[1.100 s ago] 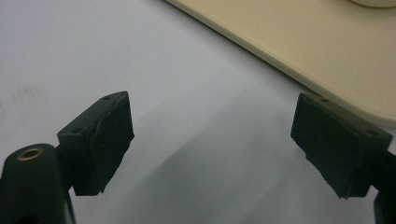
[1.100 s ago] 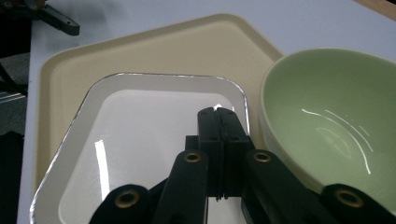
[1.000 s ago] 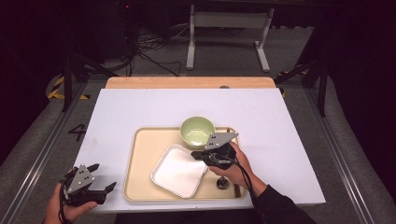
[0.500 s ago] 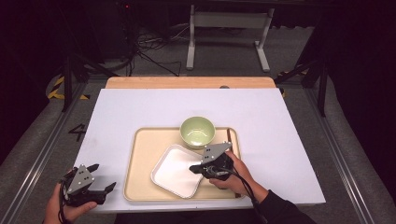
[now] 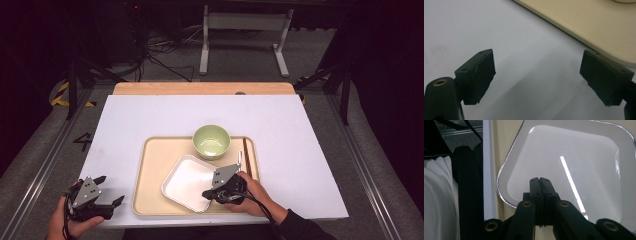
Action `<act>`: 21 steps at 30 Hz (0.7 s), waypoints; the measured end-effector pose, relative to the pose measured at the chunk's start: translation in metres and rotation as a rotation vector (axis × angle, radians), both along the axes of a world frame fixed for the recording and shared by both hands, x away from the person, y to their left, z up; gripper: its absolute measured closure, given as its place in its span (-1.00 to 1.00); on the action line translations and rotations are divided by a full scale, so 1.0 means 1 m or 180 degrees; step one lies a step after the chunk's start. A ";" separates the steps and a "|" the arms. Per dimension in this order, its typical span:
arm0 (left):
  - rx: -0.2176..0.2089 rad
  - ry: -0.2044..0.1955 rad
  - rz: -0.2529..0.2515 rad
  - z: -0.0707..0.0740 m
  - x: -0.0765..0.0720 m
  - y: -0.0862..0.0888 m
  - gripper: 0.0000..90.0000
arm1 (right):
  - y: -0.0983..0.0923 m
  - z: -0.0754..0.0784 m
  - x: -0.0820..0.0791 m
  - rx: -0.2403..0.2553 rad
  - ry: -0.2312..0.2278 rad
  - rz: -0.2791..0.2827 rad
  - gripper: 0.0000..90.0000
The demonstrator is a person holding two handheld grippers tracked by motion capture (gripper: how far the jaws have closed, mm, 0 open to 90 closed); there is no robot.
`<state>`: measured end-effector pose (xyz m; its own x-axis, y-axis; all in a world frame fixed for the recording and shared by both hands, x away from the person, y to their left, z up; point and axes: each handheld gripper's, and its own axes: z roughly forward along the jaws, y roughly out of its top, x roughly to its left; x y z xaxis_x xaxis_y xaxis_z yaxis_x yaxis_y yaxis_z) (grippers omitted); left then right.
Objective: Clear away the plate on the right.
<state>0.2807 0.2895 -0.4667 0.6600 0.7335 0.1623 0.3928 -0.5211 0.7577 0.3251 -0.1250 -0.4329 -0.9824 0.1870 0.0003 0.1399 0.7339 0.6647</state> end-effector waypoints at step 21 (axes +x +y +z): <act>0.0003 0.0002 -0.0003 0.000 0.000 0.000 -0.69 | 0.008 -0.007 -0.008 -0.0247 0.0005 0.0202 0.98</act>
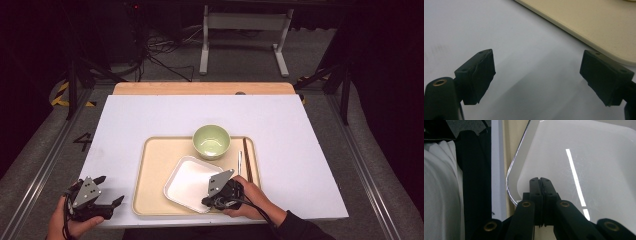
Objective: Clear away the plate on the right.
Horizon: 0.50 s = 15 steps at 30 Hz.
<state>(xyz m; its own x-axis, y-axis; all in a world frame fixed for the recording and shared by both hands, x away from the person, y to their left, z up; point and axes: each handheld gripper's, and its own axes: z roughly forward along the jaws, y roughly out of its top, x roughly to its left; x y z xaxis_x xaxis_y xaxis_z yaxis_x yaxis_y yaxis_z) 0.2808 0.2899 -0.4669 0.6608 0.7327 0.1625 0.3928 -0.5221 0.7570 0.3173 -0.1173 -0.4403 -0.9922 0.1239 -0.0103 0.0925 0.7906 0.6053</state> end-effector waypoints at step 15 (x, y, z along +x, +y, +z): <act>0.0004 0.0003 0.0004 0.000 0.000 0.000 -0.69 | -0.017 0.001 -0.001 -0.0036 0.0038 -0.0032 0.95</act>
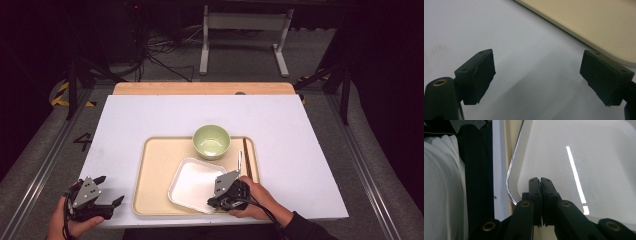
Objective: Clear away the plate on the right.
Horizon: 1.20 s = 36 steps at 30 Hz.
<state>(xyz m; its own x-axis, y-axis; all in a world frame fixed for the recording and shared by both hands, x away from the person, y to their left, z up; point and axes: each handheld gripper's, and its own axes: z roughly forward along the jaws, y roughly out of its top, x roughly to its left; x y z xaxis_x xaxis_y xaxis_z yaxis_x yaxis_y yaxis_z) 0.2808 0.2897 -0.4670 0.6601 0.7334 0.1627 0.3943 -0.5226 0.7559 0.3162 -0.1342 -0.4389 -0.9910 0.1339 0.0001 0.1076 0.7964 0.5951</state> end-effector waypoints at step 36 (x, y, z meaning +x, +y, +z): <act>-0.0001 0.0001 -0.0006 0.000 0.000 0.000 -0.69 | -0.039 0.001 0.003 -0.0007 0.0021 -0.0245 0.83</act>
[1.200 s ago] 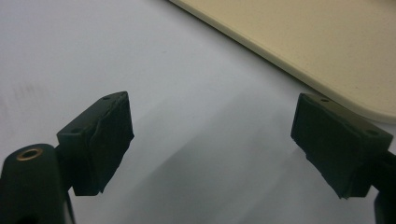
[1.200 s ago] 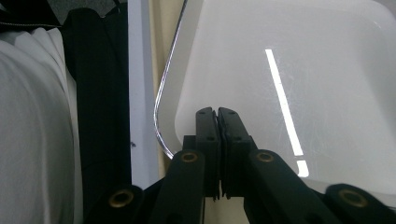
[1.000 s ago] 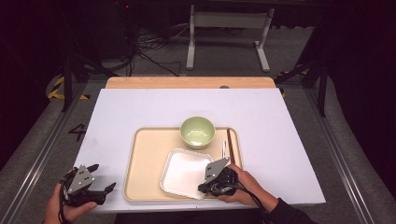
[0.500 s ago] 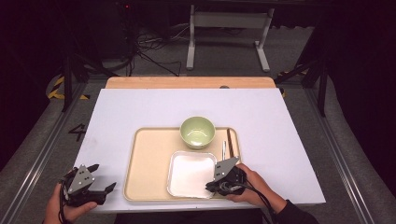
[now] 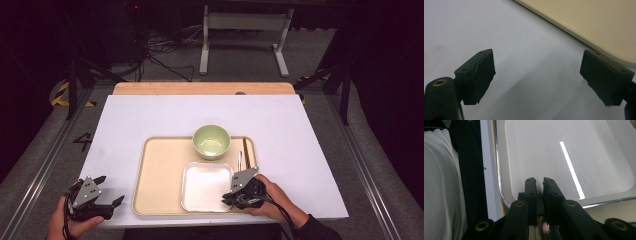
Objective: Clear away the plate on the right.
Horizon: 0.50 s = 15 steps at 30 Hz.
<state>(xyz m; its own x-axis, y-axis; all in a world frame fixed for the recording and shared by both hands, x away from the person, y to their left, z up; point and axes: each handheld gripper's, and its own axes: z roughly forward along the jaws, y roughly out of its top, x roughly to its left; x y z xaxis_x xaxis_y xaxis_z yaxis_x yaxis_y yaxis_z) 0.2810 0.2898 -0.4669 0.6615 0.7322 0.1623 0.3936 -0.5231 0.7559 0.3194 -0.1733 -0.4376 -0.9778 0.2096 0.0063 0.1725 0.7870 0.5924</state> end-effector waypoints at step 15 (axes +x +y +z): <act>0.0005 0.0003 0.0005 0.000 0.000 0.000 -0.69 | -0.004 0.007 0.004 0.0122 -0.0101 -0.0088 0.65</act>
